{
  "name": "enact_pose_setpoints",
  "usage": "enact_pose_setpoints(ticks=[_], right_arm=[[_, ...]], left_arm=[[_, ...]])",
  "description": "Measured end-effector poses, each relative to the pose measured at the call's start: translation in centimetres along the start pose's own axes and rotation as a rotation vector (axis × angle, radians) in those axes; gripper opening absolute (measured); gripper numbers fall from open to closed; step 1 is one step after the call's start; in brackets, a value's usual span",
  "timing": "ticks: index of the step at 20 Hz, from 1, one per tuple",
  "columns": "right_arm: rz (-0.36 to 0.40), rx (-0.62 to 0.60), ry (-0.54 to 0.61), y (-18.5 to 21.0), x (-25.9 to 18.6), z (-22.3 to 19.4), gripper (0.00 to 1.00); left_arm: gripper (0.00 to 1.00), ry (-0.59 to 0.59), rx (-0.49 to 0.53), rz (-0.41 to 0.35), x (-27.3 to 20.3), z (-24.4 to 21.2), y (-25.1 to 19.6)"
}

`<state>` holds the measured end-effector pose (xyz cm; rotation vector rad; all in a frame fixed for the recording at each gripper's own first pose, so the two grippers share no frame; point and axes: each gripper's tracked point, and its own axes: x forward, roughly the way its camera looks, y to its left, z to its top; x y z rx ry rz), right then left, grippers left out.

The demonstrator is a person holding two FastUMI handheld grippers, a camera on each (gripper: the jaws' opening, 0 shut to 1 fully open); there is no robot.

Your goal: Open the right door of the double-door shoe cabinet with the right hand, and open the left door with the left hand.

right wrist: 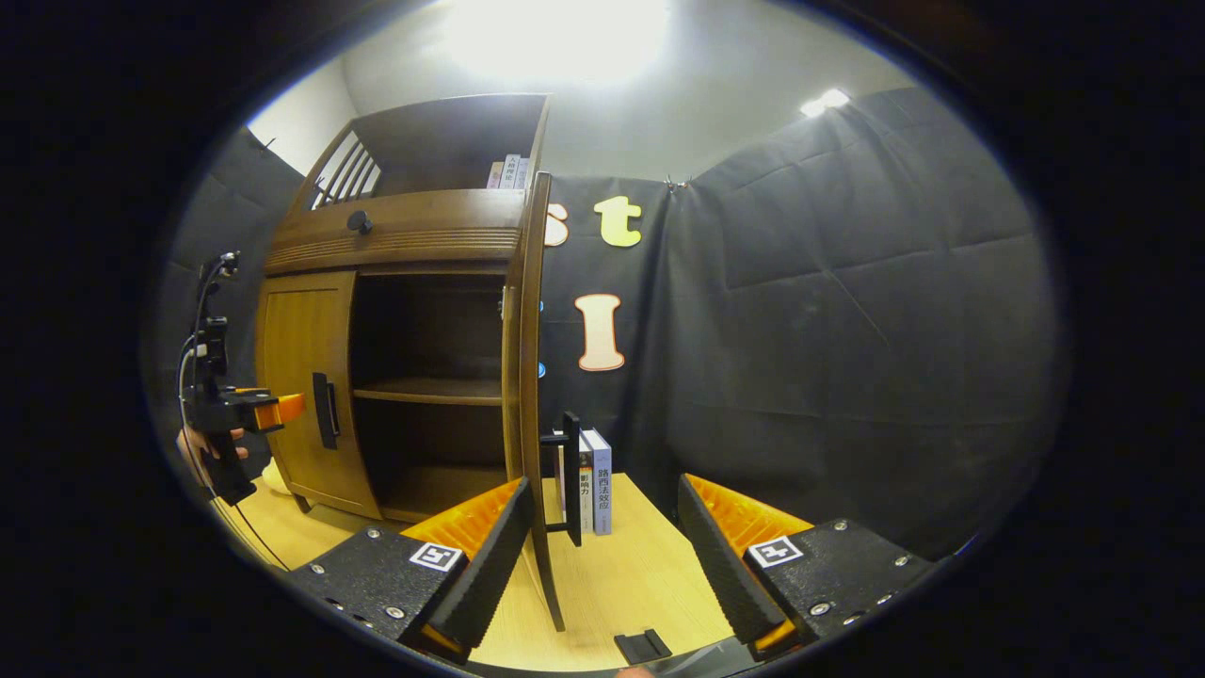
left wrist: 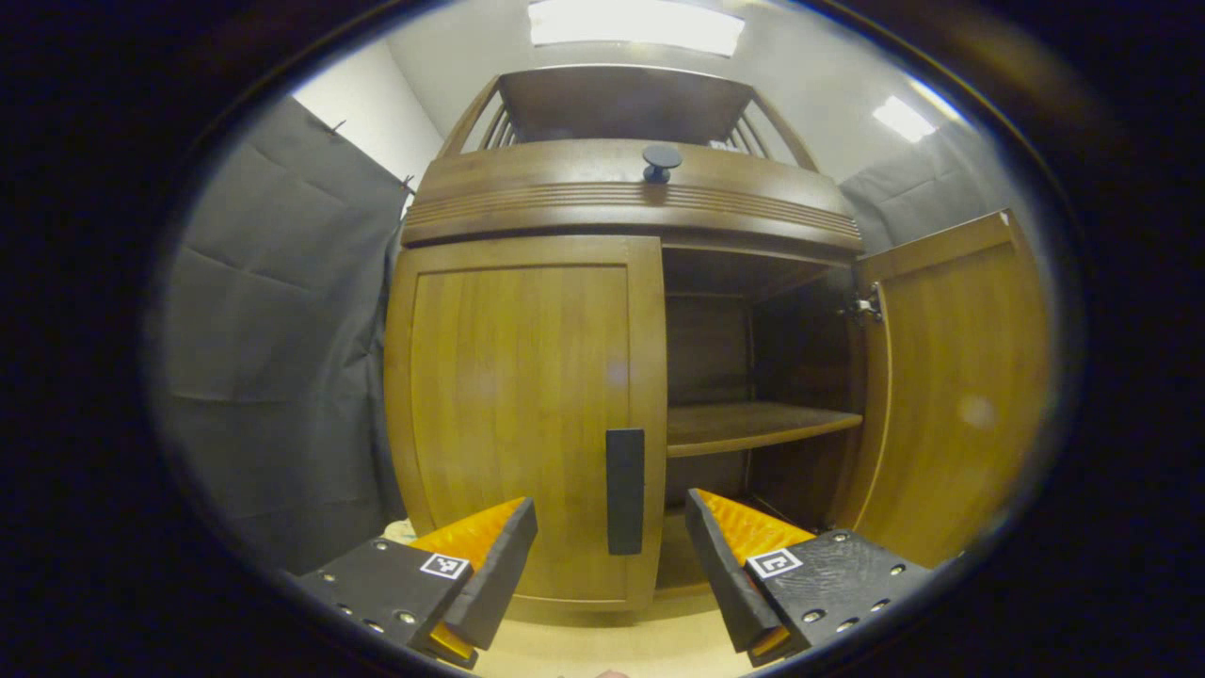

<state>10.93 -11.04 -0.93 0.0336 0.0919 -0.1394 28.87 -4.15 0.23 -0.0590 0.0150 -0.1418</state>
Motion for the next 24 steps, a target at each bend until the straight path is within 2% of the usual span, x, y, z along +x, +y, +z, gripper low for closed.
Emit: enact_pose_setpoints(ticks=[11, 12, 14, 18, 19, 20, 23, 24], right_arm=[[0.002, 0.099, 0.119, 0.6, 0.7, -3.6, 0.94], [0.003, 0.101, 0.121, 0.8, 0.8, -3.7, 0.94], [0.004, 0.11, 0.124, 1.0, 0.6, -4.0, 0.94], [0.005, 0.124, 0.124, 1.7, 0.1, -4.0, 0.94], [0.009, 0.127, 0.122, 1.9, 0.1, -3.9, 0.94], [0.012, 0.128, 0.121, 2.2, 0.0, -3.8, 0.94], [0.017, 0.123, 0.116, 2.7, -0.2, -3.6, 0.94], [0.019, 0.122, 0.112, 2.9, -0.2, -3.6, 0.94]], left_arm=[[0.91, 0.077, -0.027, -0.006, 7.5, -3.2, 0.0], [0.96, 0.084, -0.034, -0.01, 8.0, -3.2, -0.1], [0.96, 0.088, -0.054, -0.019, 8.7, -3.7, -0.2], [0.63, 0.097, -0.074, -0.021, 9.6, -3.9, -0.4], [0.63, 0.109, -0.076, -0.037, 9.6, -4.2, -0.6], [0.54, 0.117, -0.089, -0.053, 10.8, -4.8, -1.4], [0.26, 0.125, -0.036, -0.045, 9.9, -4.3, -1.2], [0.22, 0.117, -0.043, -0.045, 9.9, -4.1, -1.3]])
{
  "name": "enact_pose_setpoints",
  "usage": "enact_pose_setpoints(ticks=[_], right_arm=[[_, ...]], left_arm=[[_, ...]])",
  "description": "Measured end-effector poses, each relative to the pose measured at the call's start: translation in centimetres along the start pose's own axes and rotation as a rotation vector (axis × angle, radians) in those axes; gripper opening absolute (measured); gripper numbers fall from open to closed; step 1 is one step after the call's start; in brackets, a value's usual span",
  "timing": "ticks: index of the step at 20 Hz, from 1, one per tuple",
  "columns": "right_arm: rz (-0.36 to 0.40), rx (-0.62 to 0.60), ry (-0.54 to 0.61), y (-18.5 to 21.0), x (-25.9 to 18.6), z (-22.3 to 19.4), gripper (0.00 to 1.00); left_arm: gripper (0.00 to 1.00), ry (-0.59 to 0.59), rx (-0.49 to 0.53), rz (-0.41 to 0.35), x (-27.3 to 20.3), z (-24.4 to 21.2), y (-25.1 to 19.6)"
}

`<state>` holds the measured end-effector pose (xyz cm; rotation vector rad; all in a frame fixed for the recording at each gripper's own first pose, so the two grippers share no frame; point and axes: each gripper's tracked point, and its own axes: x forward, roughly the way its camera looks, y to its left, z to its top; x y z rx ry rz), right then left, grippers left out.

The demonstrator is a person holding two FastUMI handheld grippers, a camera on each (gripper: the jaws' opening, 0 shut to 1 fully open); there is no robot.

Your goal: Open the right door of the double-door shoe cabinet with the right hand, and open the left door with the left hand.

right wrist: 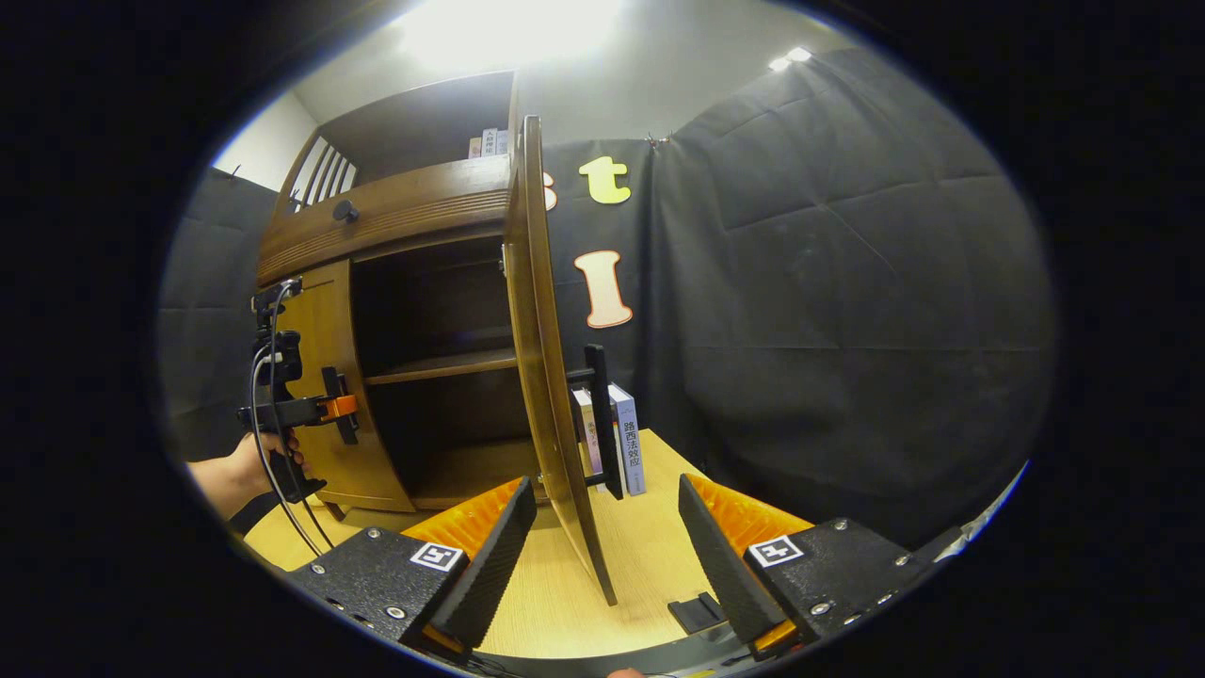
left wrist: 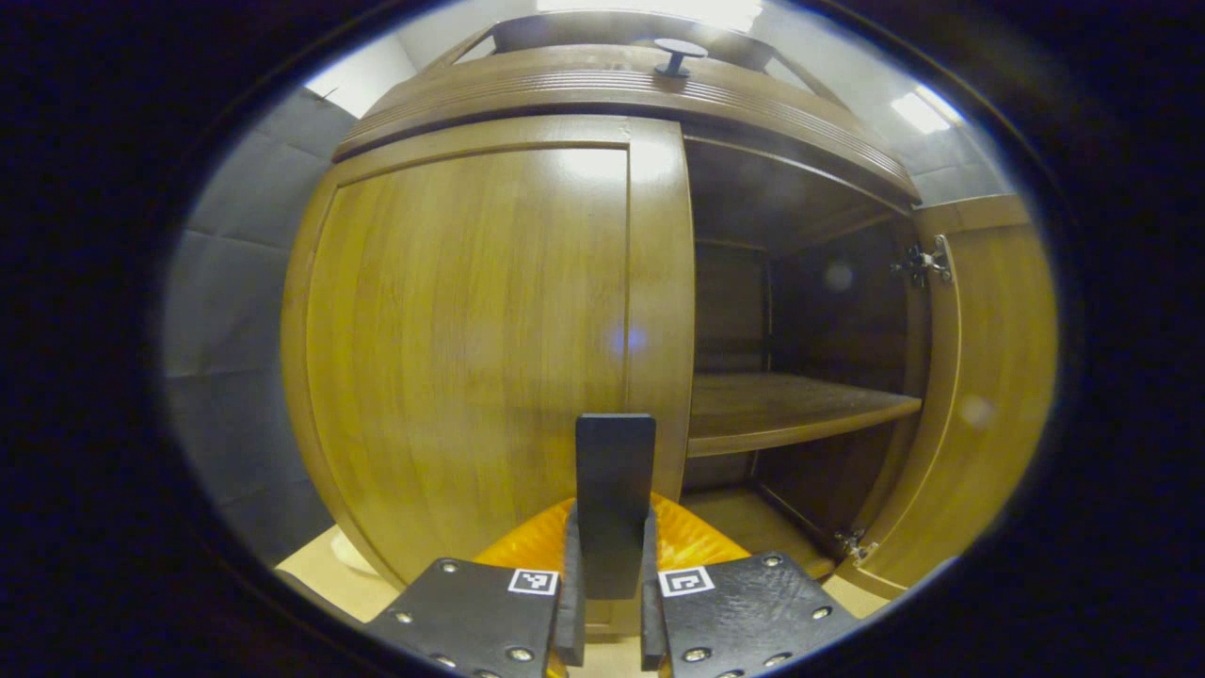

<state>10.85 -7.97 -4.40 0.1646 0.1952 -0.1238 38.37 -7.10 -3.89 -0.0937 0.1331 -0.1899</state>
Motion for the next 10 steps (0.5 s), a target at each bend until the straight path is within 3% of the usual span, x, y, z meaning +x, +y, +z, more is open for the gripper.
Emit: enact_pose_setpoints(ticks=[2, 4, 5, 6, 9, 10], right_arm=[[0.003, -0.004, -0.004, 0.4, -0.3, -0.3, 0.92], [0.017, -0.005, -0.001, 1.1, -0.5, -0.5, 0.92], [0.023, -0.006, -0.002, 1.4, -0.5, -0.5, 0.94], [0.028, -0.007, -0.004, 1.6, -0.7, -0.5, 0.94], [0.048, -0.011, -0.01, 2.1, -1.2, -0.4, 0.94], [0.054, -0.011, -0.011, 2.4, -1.1, -0.4, 0.94]], left_arm=[[0.14, -0.004, -0.006, -0.003, -0.3, 0.0, -0.1], [0.14, -0.004, -0.01, -0.006, -0.8, 0.0, 0.1], [0.24, -0.004, -0.011, -0.01, -1.3, 0.0, 0.2], [0.24, -0.003, -0.015, -0.017, -1.8, 0.0, 0.3], [0.14, -0.003, -0.028, -0.04, -3.7, -0.3, 0.5], [0.24, -0.002, -0.027, -0.042, -4.2, -0.2, 0.4]])
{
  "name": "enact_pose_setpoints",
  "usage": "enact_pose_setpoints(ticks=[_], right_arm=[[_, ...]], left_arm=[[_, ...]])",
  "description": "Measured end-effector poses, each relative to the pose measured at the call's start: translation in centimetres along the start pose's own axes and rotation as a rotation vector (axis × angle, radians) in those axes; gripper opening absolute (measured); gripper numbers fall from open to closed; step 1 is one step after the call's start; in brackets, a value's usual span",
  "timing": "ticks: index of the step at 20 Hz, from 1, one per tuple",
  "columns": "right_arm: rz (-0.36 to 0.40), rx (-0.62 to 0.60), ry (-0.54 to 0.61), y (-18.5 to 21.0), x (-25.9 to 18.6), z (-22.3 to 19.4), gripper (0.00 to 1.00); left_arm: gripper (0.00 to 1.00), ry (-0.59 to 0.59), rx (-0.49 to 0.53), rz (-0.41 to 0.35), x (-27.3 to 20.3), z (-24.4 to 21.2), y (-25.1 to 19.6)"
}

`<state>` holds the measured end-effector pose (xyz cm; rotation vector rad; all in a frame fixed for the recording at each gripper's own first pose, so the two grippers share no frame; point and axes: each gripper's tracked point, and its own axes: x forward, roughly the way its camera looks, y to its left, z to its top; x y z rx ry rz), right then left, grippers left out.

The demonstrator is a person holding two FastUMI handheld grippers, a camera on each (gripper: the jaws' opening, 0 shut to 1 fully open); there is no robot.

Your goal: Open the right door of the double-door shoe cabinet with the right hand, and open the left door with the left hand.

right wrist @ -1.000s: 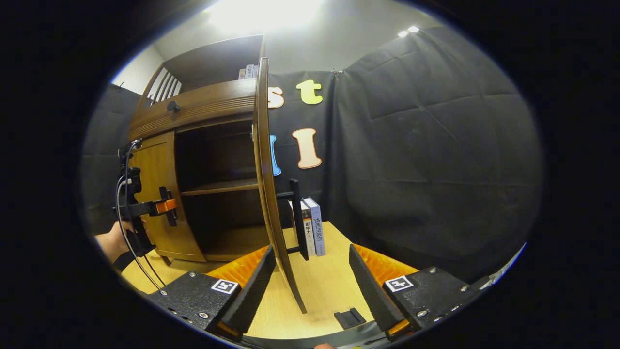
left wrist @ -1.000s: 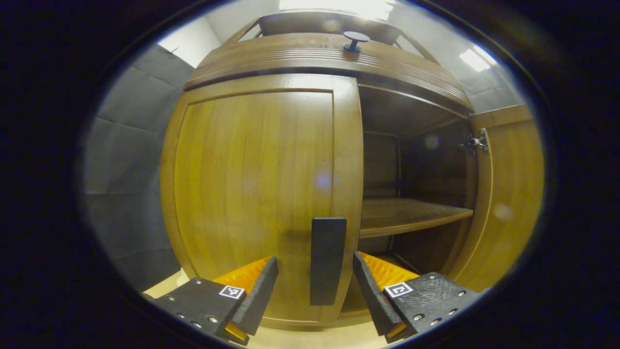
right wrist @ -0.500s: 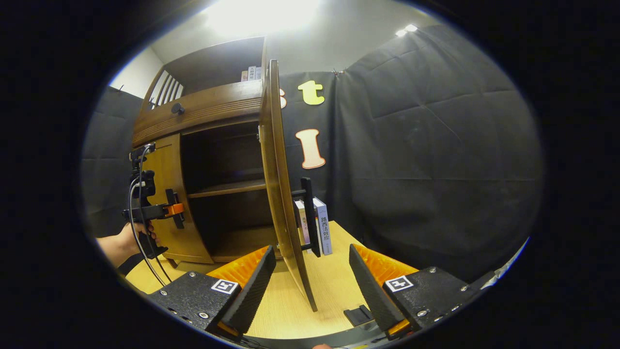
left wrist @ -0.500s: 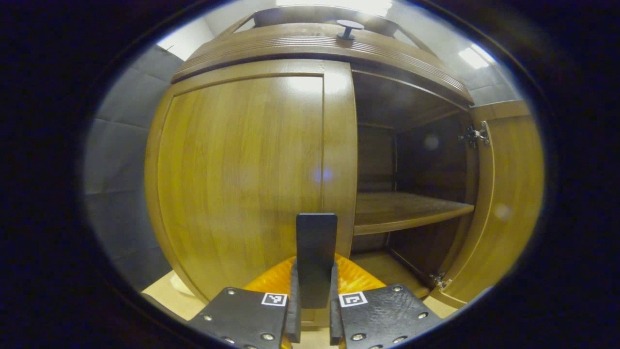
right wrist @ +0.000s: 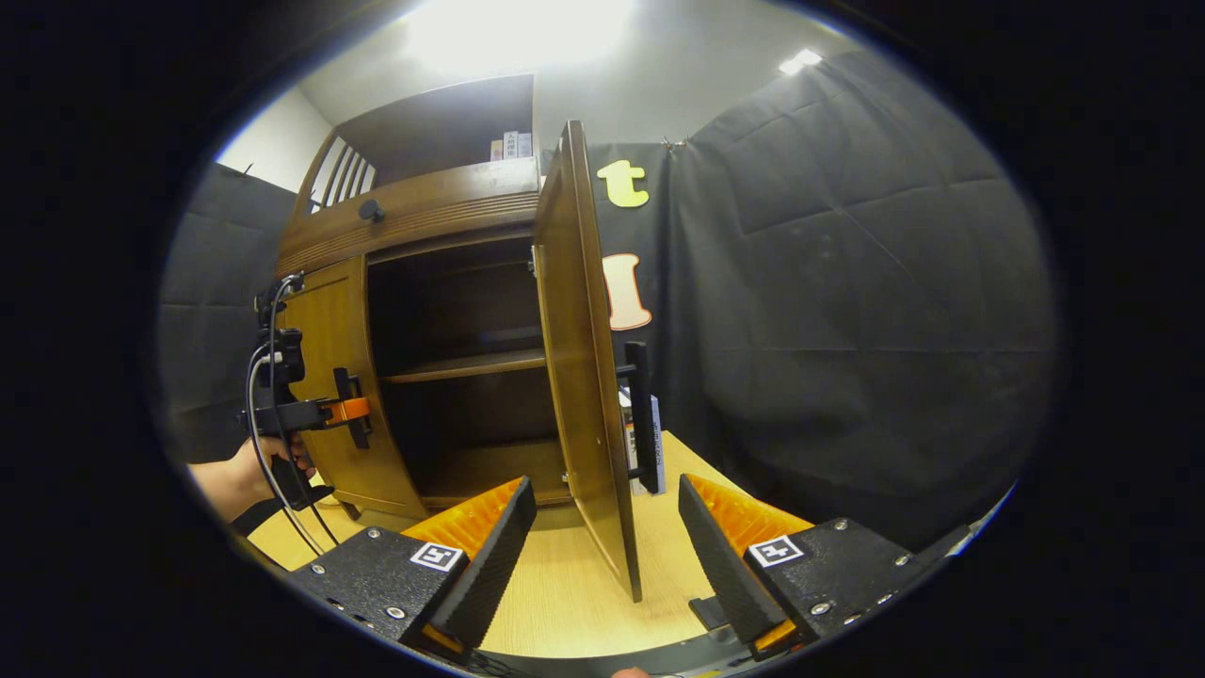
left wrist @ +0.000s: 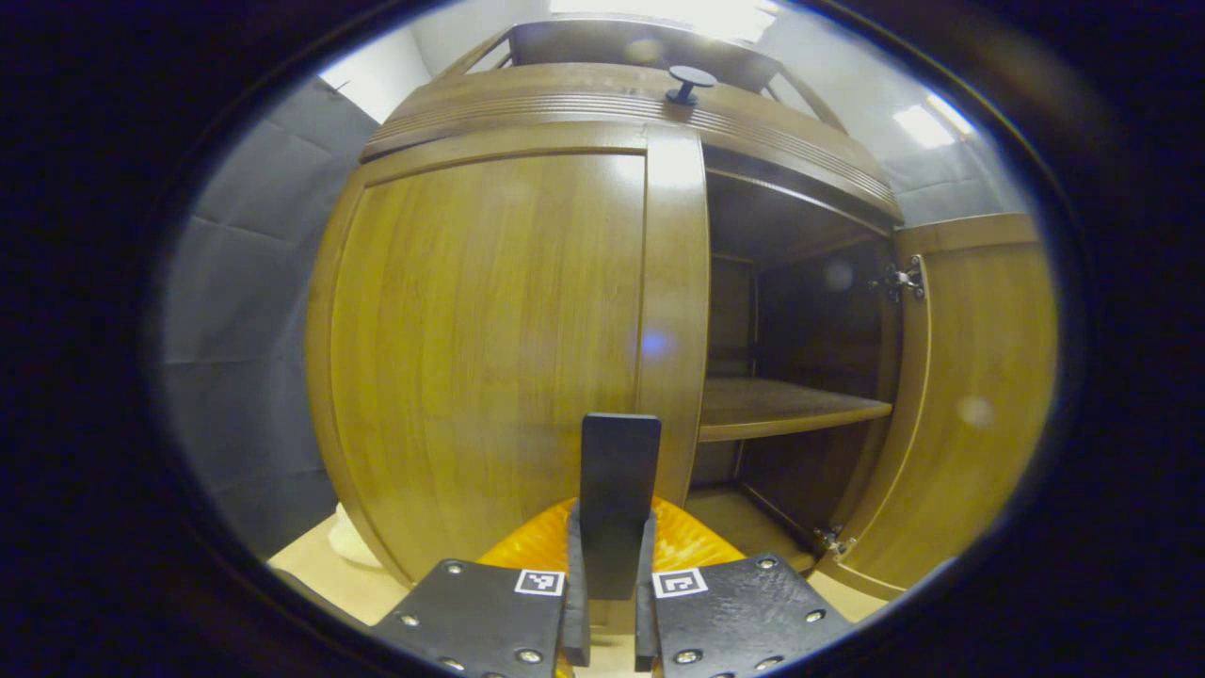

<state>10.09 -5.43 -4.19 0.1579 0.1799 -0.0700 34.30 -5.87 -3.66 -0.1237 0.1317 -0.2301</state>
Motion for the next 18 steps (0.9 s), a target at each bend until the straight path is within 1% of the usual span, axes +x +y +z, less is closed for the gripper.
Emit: enact_pose_setpoints(ticks=[1, 2, 3, 4, 5, 6, 7, 9, 10, 14, 15, 16, 18], right_arm=[[0.006, 0.001, 0.001, 0.2, -0.1, 0.0, 0.94], [0.012, 0.002, 0.002, 0.5, -0.2, 0.0, 0.94], [0.017, 0.003, 0.005, 0.8, -0.4, -0.1, 0.94], [0.022, 0.003, 0.007, 1.1, -0.4, -0.1, 0.94], [0.026, 0.002, 0.006, 1.3, -0.5, -0.1, 0.94], [0.031, 0.001, 0.004, 1.6, -0.7, -0.1, 0.94], [0.036, -0.001, 0.001, 1.9, -0.9, 0.1, 0.92], [0.048, -0.003, -0.001, 2.6, -1.1, 0.1, 0.92], [0.056, -0.002, 0.002, 2.9, -1.1, -0.1, 0.94], [0.092, 0.0, 0.011, 4.7, -1.3, -0.4, 0.94], [0.101, -0.003, 0.013, 5.1, -1.3, -0.5, 0.92], [0.11, -0.006, 0.016, 5.5, -1.5, -0.7, 0.94], [0.126, -0.011, 0.016, 6.3, -1.7, -0.6, 0.94]], left_arm=[[0.19, 0.001, 0.001, 0.0, -0.6, 0.1, 0.1], [0.24, 0.001, 0.0, 0.0, -1.0, 0.2, 0.2], [0.24, 0.002, -0.003, 0.001, -1.5, 0.3, 0.3], [0.19, 0.001, -0.007, 0.002, -2.0, 0.3, 0.5], [0.19, 0.001, -0.006, 0.002, -2.6, 0.2, 0.7], [0.14, 0.001, -0.009, 0.002, -3.2, 0.3, 0.8], [0.14, 0.001, -0.012, 0.002, -3.8, 0.2, 1.0], [0.14, 0.002, -0.018, -0.001, -5.0, 0.0, 1.5], [0.14, 0.003, -0.02, -0.004, -5.5, 0.0, 1.7], [0.14, -0.003, -0.025, -0.008, -8.1, 0.0, 2.3], [0.14, -0.005, -0.025, -0.005, -8.8, -0.1, 2.6], [0.14, -0.005, -0.026, -0.001, -9.2, 0.0, 2.8], [0.14, -0.004, -0.031, 0.005, -10.2, 0.2, 3.3]])
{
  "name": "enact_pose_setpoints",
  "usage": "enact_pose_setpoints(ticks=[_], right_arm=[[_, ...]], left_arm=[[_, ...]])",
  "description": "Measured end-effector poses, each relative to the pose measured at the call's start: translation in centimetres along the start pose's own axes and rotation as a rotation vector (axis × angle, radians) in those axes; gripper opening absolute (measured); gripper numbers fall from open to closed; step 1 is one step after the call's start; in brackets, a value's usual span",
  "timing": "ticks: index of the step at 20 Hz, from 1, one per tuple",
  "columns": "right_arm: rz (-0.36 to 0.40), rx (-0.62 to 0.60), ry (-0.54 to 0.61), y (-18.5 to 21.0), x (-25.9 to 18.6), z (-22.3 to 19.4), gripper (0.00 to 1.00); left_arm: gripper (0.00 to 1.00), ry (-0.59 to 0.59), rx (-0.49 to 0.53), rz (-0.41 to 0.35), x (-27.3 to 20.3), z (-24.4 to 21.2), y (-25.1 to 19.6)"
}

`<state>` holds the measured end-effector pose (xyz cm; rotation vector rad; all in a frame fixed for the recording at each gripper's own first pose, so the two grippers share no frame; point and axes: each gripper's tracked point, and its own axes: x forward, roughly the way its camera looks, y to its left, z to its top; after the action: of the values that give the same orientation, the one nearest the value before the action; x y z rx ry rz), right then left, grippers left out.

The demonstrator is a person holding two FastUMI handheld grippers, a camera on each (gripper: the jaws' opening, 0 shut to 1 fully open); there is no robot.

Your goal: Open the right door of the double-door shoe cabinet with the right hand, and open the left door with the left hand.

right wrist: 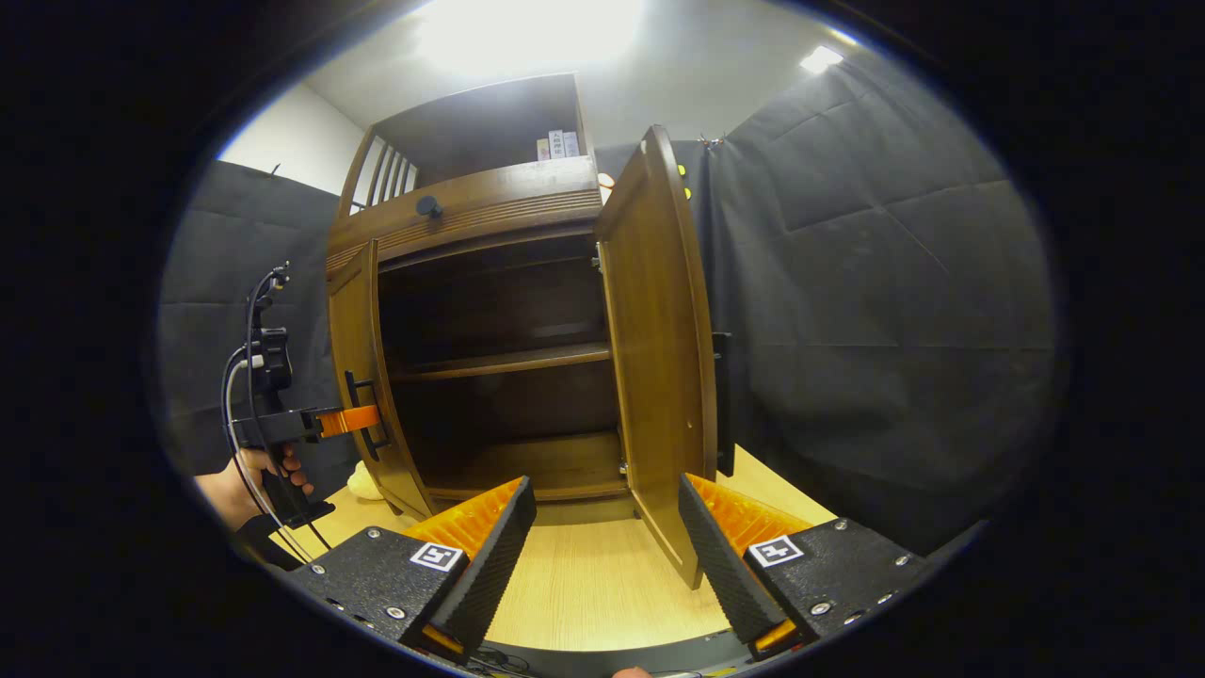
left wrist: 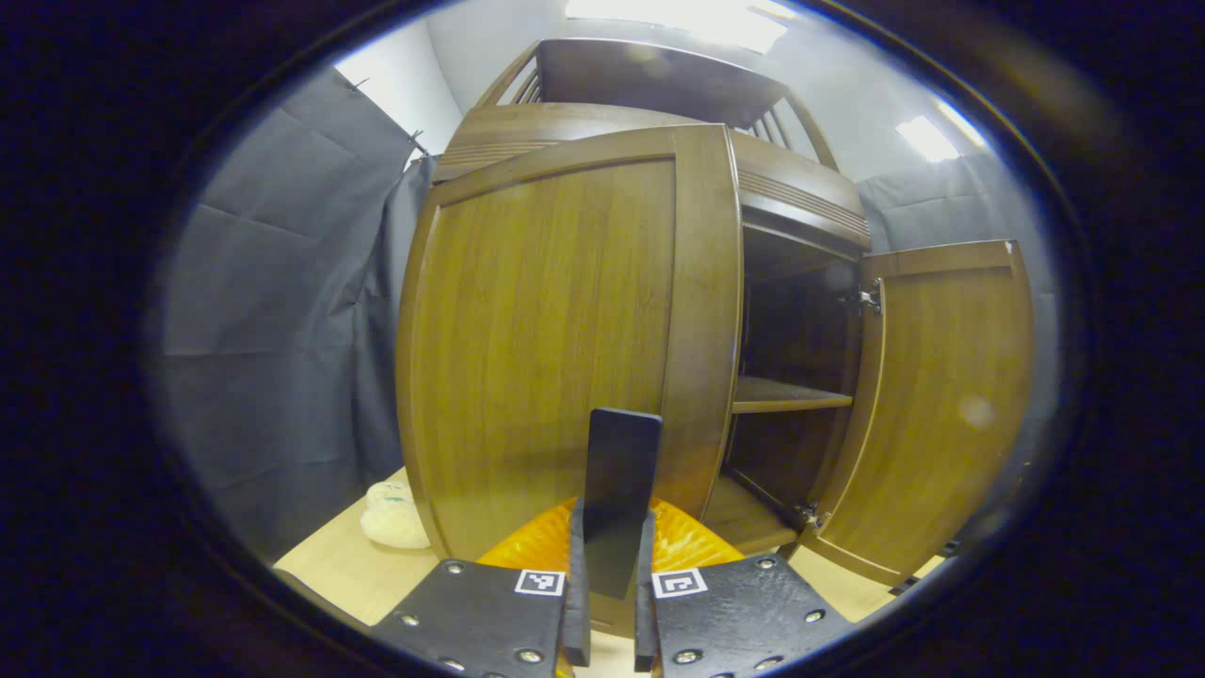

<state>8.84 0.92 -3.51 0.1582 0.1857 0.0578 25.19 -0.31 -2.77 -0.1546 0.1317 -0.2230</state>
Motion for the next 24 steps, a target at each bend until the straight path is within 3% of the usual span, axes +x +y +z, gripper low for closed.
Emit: enact_pose_setpoints(ticks=[9, 24], right_arm=[[0.05, -0.014, -0.001, 2.9, -0.6, 0.0, 0.94], [0.135, -0.042, 0.004, 7.1, -1.4, -0.4, 0.94]], left_arm=[[0.14, 0.0, -0.01, 0.017, -4.4, 0.0, 2.9], [0.14, -0.007, -0.012, 0.142, -10.3, 0.7, 10.0]])
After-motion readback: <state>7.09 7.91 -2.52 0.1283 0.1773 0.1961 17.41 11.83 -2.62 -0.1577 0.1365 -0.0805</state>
